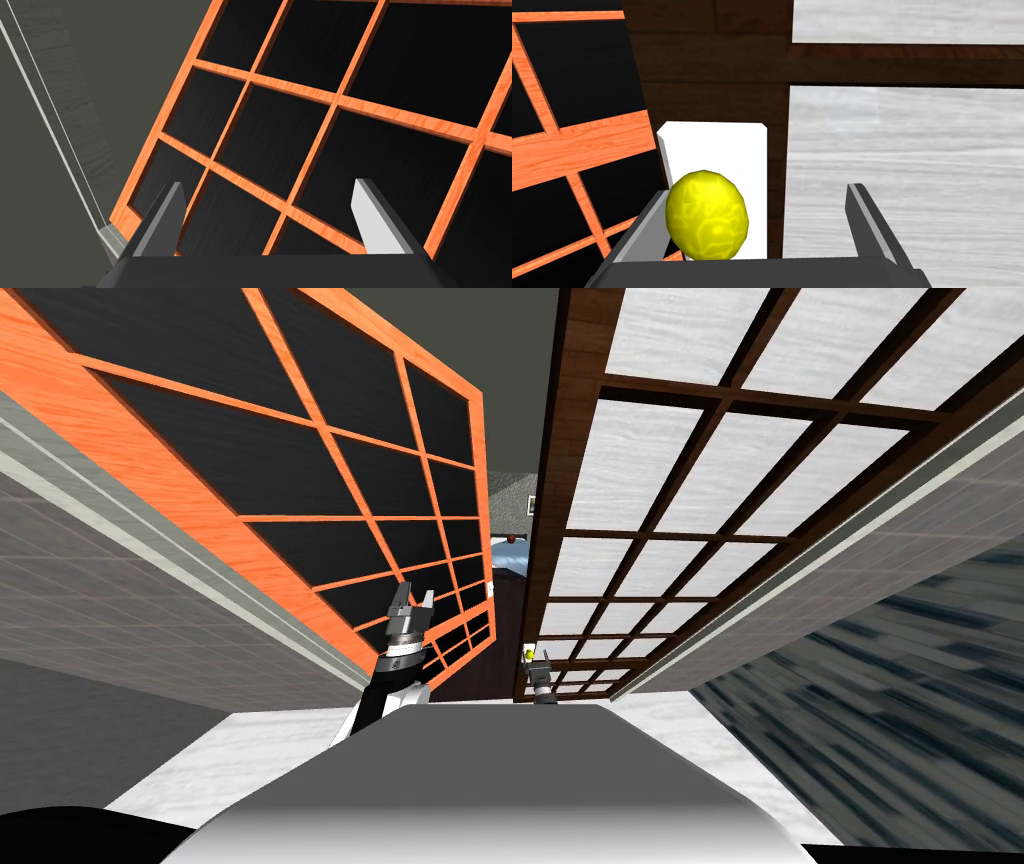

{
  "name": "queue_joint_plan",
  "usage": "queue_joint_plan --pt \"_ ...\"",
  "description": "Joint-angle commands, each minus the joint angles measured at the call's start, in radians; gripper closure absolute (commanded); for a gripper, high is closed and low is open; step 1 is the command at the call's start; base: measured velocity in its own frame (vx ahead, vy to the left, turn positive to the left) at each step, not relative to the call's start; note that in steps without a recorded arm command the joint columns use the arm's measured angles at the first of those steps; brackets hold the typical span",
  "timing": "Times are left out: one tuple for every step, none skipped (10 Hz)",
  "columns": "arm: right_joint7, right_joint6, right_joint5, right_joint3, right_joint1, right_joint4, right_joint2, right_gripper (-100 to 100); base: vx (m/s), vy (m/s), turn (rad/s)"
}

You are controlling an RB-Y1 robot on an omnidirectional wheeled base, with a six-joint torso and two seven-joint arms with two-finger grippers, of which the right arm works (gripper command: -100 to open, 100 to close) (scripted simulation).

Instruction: Push the door open

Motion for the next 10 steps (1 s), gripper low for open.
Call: queue_joint_plan --pt "0.009 -0.024 -0.033 -0.02 0.001 0.01 -0.029 100 -0.01 -0.034 0.03" --pt "0.011 -0.027 -0.041 -0.018 -0.003 0.014 -0.031 100 -0.003 -0.052 0.026" --pt "0.011 -0.027 -0.041 -0.018 -0.003 0.014 -0.031 100 -0.002 -0.033 0.028" --pt "0.011 -0.027 -0.041 -0.018 -0.003 0.014 -0.031 100 -0.002 -0.013 -0.01" --pt "0.011 -0.027 -0.041 -0.018 -0.003 0.014 -0.031 100 -0.007 0.012 0.001" --pt "0.011 -0.027 -0.041 -0.018 -0.003 0.014 -0.031 100 0.004 0.019 -0.003" --pt "0.011 -0.027 -0.041 -0.018 -0.003 0.014 -0.031 100 0.005 0.003 -0.023" --pt "0.011 -0.027 -0.041 -0.018 -0.003 0.014 -0.031 100 -0.002 -0.005 0.016" --pt "0.011 -0.027 -0.041 -0.018 -0.003 0.014 -0.031 100 -0.001 -0.005 0.01" --pt "0.011 -0.027 -0.041 -0.018 -0.003 0.014 -0.031 100 0.001 -0.006 0.002"
